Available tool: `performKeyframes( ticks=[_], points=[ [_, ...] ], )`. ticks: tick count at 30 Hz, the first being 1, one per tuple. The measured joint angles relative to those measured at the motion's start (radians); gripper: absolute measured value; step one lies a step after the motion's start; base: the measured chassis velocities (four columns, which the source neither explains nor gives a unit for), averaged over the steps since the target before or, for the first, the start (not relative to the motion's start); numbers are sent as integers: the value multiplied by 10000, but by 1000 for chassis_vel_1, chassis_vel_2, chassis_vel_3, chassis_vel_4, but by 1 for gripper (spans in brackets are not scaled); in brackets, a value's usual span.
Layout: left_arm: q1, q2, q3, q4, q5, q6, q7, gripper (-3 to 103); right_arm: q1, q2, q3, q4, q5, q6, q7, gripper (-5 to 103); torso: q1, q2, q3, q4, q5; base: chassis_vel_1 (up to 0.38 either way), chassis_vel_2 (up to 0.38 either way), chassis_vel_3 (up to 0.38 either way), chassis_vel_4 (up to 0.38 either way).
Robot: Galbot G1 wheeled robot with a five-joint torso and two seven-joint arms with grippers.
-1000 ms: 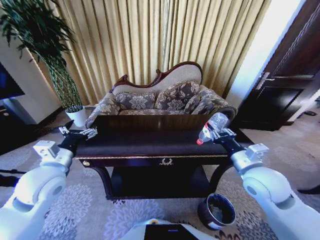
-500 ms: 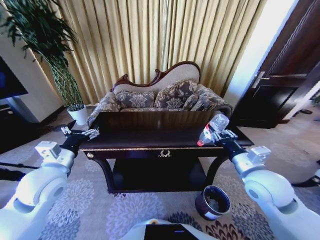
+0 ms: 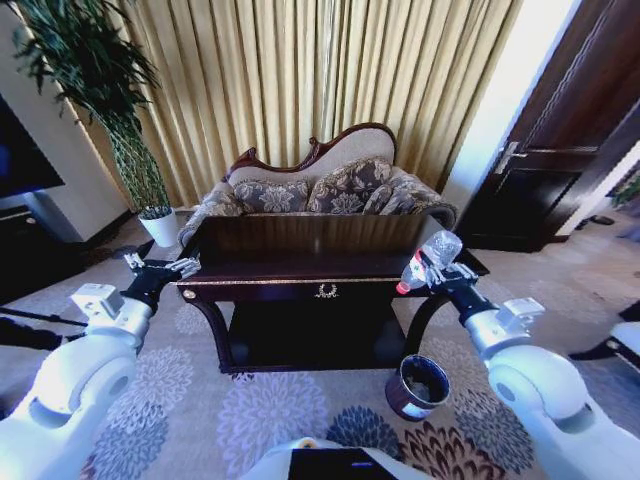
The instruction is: Move to the front of the table and place the trash on the table into the trash bin.
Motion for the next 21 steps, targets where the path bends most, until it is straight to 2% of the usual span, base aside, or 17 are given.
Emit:
performKeyframes(
  ticks=[4, 6, 10, 14, 21],
  points=[
    [11, -37, -5, -46, 5, -2, -8, 100, -118, 447, -273, -1398, -741, 354, -318, 28, 6, -4, 4, 1, 0, 0, 0, 0, 0],
    [12, -51, -14, -73, 5, -3, -11, 100, 57, 709, -670, -2798, -1419, 924, -424, 28, 10, -7, 6, 1, 3, 0, 0, 0, 0],
    [1, -52, -22, -102, 5, -2, -11, 100, 415, 946, -949, -4125, -1667, 1186, -492, 28, 9, -7, 6, 1, -1, 0, 0, 0, 0],
    [23, -18, -110, -196, 2, -4, -6, 100, 1623, 1292, -1387, -7043, -1993, 1469, -568, 27, 5, -5, 4, 0, 3, 0, 0, 0, 0],
    [55, -79, -74, -296, 5, -22, -3, 100, 2891, 1491, -1599, -9764, -2395, 1975, -597, 27, 7, -6, 5, 2, 1, 0, 0, 0, 0]
  ],
)
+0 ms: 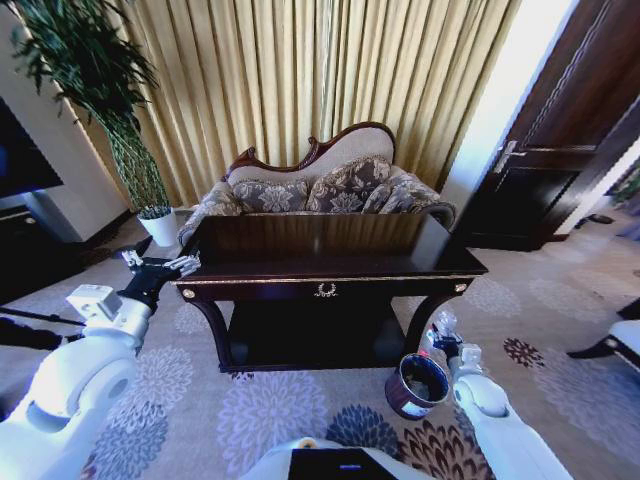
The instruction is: Move to the front of the table and place the trash on the table into the trash bin.
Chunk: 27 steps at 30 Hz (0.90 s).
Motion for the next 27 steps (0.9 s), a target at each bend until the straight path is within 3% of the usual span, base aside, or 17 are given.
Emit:
performKeyframes(
  ticks=[6, 10, 12, 16, 19, 26, 27],
  points=[
    [0, -8, 59, -102, 5, -29, 0, 100, 764, 235, 64, -2041, -567, 494, -16, 27, -1, 1, -1, -2, 1, 0, 0, 0, 0],
    [-12, -9, 130, -107, 13, -34, 0, 100, 811, 312, 133, -2264, -670, 526, -9, 24, -1, 0, -1, -1, 1, 0, 0, 0, 0],
    [-33, -12, 178, -107, 22, -35, 0, 100, 798, 327, 154, -2258, -676, 527, -5, 27, -1, 1, -1, 0, 0, 0, 0, 0, 0],
    [-97, -27, 374, -77, 138, -78, 3, 100, 707, 363, 184, -2135, -928, 581, 0, 44, -1, 1, -1, -1, -1, 0, 0, 0, 0],
    [-94, -31, 393, -60, 178, -131, 20, 100, 688, 366, 192, -2105, -1074, 642, 1, 48, -2, 1, -1, 0, -1, 0, 0, 0, 0],
    [-91, -36, 380, -14, 202, -217, 51, 100, 679, 373, 201, -2021, -1172, 672, 3, 82, -1, 1, -1, 0, -1, 0, 0, 0, 0],
    [-89, -35, 375, -3, 202, -238, 52, 100, 679, 374, 202, -2013, -1172, 672, 3, 82, -1, 2, -2, 0, -1, 0, 0, 0, 0]
  ],
)
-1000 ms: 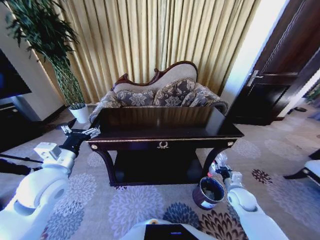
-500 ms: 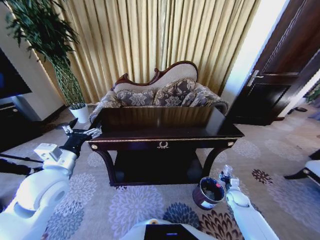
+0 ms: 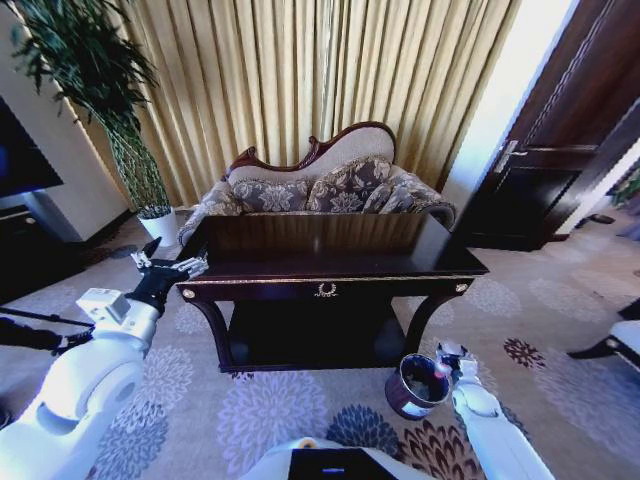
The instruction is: Move to the front of the table and place the trash on the table into the trash bin.
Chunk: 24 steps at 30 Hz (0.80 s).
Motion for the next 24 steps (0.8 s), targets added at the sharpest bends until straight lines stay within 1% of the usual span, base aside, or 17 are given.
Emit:
performKeyframes(
  ticks=[1, 4, 5, 16, 19, 20, 22, 24],
  points=[
    [0, 0, 0, 0, 0, 0, 0, 100, 0, 0, 0, 0, 0, 0, 0, 82, 0, 0, 0, 0, 0, 0, 0, 0, 0],
    [4, 0, -7, 21, 6, -36, 11, 100, -8, 1, 0, 25, -9, 0, 0, 96, 0, -1, 0, 0, 0, 0, 0, 0, 0],
    [4, 0, -8, 25, 8, -38, 16, 100, -18, 2, 1, 43, -14, 0, 0, 99, 0, -1, 0, 0, 0, 0, 0, 0, 0],
    [0, 0, 22, 22, 13, -41, 47, 100, -123, 27, 39, 137, 40, -10, 1, 100, 0, 0, 0, 0, 0, 0, 0, 0, 0],
    [2, -7, 25, 6, 14, -41, 49, 100, -180, 29, 52, 250, 217, -13, -45, 100, 0, 0, 0, 0, 1, 0, 0, 0, 0],
    [5, -25, 24, 1, 14, -41, 53, 100, -287, 29, 82, 556, 530, -42, -132, 100, -1, 0, 0, -1, 2, 0, 0, 0, 0],
    [10, -66, 28, -5, 15, -41, 53, 100, -386, 23, 133, 1040, 851, -77, -158, 100, 0, 0, 0, -1, 2, 0, 0, 0, 0],
    [15, -85, 36, -9, 15, -41, 53, 100, -416, 15, 161, 1275, 961, -82, -161, 100, -1, 0, 0, -1, 2, 0, 0, 0, 0]
  ],
)
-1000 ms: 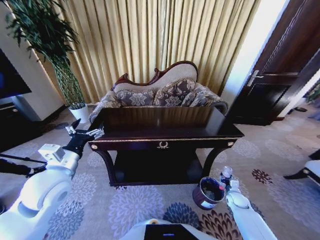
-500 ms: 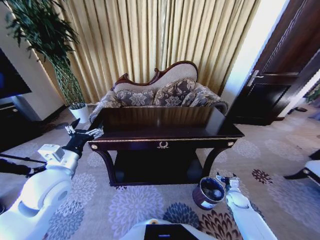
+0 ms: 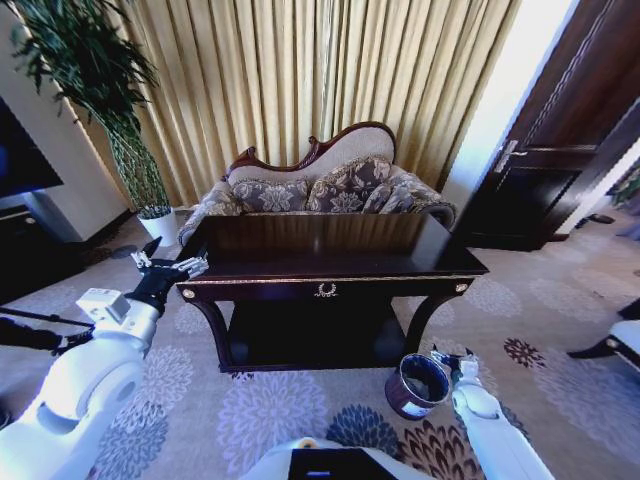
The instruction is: Move to the front of the table and place the trash on the table into the trash bin.
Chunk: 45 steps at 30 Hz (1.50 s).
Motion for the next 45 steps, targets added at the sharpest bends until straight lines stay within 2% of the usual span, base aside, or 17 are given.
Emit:
performKeyframes(
  ticks=[4, 6, 8, 12, 14, 16, 19, 22, 24, 26, 29, 31, 34, 37, 45],
  points=[
    [49, -49, 47, -15, 1, -9, -15, 100, -30, -135, 185, 1028, 193, -42, -4, 100, 0, 0, 0, 2, 0, 0, 0, 0, 0],
    [57, -63, 56, -1, 3, -26, -20, 100, -75, -409, 352, 2114, 722, -439, -2, 100, 0, 0, 0, 4, -3, 0, 0, 0, 0],
    [56, -63, 54, 6, 2, -28, -22, 100, -105, -493, 399, 2409, 897, -568, -1, 100, 0, 0, 0, 3, -3, 0, 0, 0, 0],
    [41, -48, -12, 10, -3, -30, -27, 100, -614, -1078, 1107, 4394, 2043, -1539, 3, 100, 0, -1, 0, 0, -5, 0, 0, 0, 0],
    [37, -49, -19, 9, -5, -30, -28, 100, -752, -1159, 1238, 4698, 2202, -1614, 3, 100, 0, 0, 0, 0, -4, 0, 0, 0, 0],
    [16, -97, -10, 19, -6, -31, -29, 100, -1355, -1375, 1784, 5945, 2521, -1748, -7, 100, 0, 0, -1, 0, 0, 0, 0, 0, 0],
    [13, -136, 11, 44, -5, -30, -32, 100, -1782, -1452, 2067, 6870, 2807, -1913, -8, 100, 0, 0, -1, 0, -4, 0, 0, 0, 0],
    [61, -166, -40, 9, -9, -15, -32, 100, -2648, -1484, 2451, 8794, 3754, -2303, 53, 100, 0, 0, -1, 1, -5, 0, 0, 0, 0],
    [81, -169, -80, -20, -25, -10, -30, 100, -2788, -1479, 2482, 9186, 3969, -2352, 90, 100, 0, 1, -2, -1, -5, 0, 0, 0, 0],
    [173, -192, -319, -189, -192, 20, -45, 100, -3143, -1371, 2521, 10618, 4464, -2494, 196, 100, 0, 1, -2, 1, -4, 0, 0, 0, 0],
    [238, -219, -483, -273, -282, 54, -60, 100, -3258, -1271, 2363, 11298, 4502, -2636, 239, 100, 0, 1, -2, 2, -3, 0, 0, 0, 0],
    [329, -324, -703, -362, -381, 264, -80, 100, -3310, -1094, 1930, 12054, 4438, -2990, 276, 100, -1, 2, -2, 2, -3, 0, 0, 0, 0],
    [407, -444, -758, -421, -397, 372, -141, 100, -3258, -1012, 1672, 12230, 4316, -3297, 263, 100, 0, 1, -2, 1, -3, 0, 0, 0, 0],
    [480, -588, -767, -596, -430, 619, -246, 100, -3078, -1033, 1503, 12148, 4178, -3530, 259, 100, -1, 2, -1, 2, -4, 0, 0, 0, 0],
    [542, -638, -705, -685, -522, 775, -362, 100, -2733, -1148, 1664, 11429, 3667, -3481, 279, 100, 0, 0, 0, 2, -1, 0, 0, 0, 0]
  ],
)
